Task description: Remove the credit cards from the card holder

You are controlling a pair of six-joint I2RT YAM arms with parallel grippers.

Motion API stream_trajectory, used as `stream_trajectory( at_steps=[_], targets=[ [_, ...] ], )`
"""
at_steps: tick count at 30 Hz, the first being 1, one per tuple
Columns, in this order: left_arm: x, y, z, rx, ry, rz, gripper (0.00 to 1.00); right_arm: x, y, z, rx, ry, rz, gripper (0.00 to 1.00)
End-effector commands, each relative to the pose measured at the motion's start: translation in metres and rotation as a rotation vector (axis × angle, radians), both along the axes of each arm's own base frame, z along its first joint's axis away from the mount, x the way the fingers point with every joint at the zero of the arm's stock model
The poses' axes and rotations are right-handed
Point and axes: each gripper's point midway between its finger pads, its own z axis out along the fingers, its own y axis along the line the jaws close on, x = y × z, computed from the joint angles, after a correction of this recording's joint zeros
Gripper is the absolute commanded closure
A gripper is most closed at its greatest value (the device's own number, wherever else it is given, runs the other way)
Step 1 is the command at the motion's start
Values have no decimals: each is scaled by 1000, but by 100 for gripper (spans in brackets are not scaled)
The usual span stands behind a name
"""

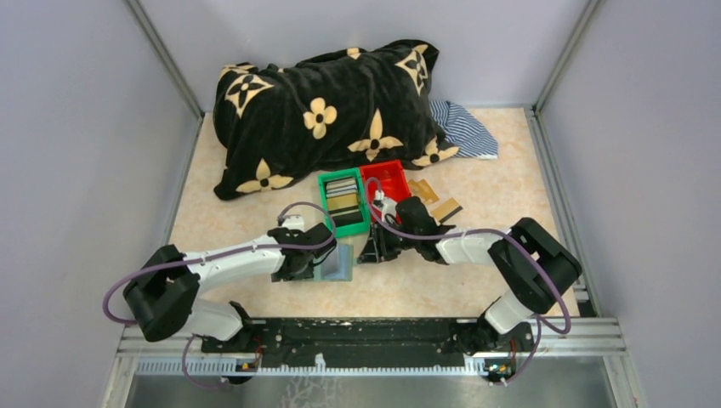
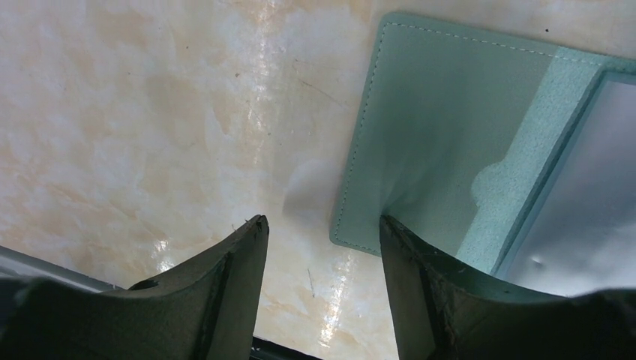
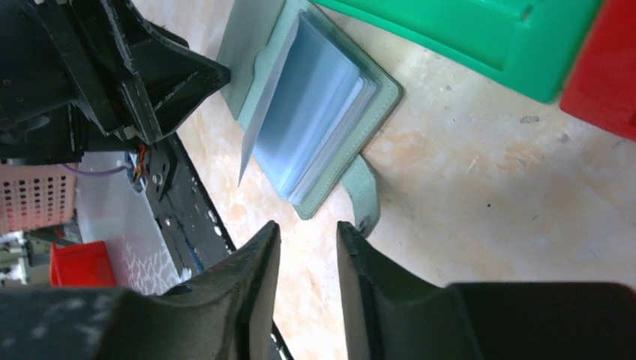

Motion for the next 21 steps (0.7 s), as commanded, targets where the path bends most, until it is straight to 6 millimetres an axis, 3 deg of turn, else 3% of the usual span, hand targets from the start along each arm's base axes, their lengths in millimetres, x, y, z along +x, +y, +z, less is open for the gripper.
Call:
stream_trajectory(
  at_steps=[1, 5, 12, 16, 21],
  targets=[
    [-4, -12, -22, -69, 30, -1, 36, 11, 23, 21, 46, -69, 31, 60],
    [-4, -15, -25, -78, 37, -10, 36, 12, 30, 22, 60, -63, 39, 51],
    [-4, -18, -26, -96, 36, -19, 37, 14, 33, 59, 103, -157, 14, 54],
    [-2, -21, -25, -104, 33, -25, 37, 13, 43, 46, 113, -119, 43, 53],
    [-5, -17, -23, -106, 32, -20, 37, 15, 54, 27, 110, -99, 55, 42]
  ],
)
